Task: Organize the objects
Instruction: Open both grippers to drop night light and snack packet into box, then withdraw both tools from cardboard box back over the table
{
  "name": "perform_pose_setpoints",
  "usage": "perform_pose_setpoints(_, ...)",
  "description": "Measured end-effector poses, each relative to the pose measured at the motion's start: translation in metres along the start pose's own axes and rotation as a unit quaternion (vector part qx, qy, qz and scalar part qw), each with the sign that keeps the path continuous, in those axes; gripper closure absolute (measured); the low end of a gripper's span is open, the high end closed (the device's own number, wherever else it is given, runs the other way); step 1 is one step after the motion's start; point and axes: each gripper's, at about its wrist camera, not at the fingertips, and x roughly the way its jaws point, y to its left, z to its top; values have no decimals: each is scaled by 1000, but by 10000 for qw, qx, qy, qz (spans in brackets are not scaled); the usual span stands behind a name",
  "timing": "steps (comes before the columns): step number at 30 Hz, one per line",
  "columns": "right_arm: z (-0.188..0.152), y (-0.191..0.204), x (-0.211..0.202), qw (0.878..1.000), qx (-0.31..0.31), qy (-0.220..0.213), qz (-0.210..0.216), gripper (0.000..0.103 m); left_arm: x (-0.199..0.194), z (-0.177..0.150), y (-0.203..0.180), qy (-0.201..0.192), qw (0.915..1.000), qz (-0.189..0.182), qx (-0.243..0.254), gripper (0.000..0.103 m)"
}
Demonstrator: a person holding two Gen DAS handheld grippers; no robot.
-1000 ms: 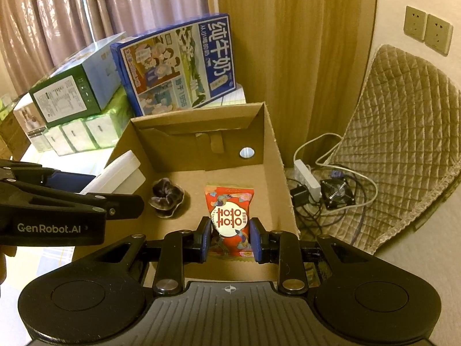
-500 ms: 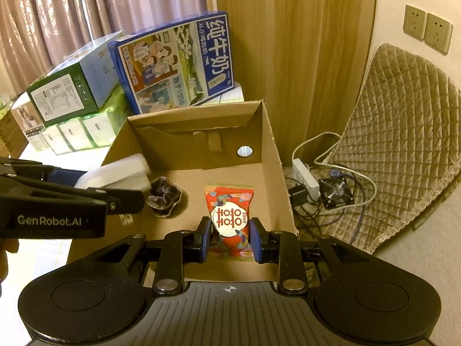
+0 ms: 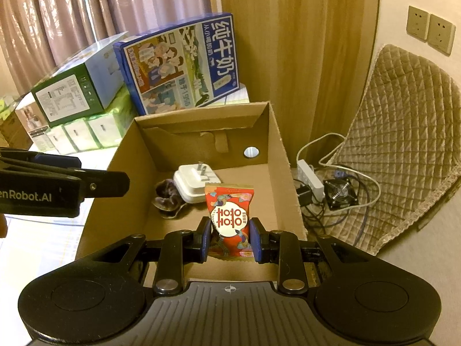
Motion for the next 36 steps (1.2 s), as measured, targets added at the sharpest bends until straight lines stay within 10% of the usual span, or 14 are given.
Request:
perform_pose_setpoints(6, 4, 5, -3, 9997, -18, -200, 113, 77, -8, -2, 9, -48, 9999, 63, -93, 25)
perform_pose_setpoints(10, 6, 3, -10, 9990, 80, -413, 181, 54, -15, -7, 17, -78, 9998, 107, -158, 24)
perform_pose_setpoints(36, -76, 18, -145, 9989, 233, -409, 76, 6, -154, -102, 11, -725, 9962, 424, -239, 1)
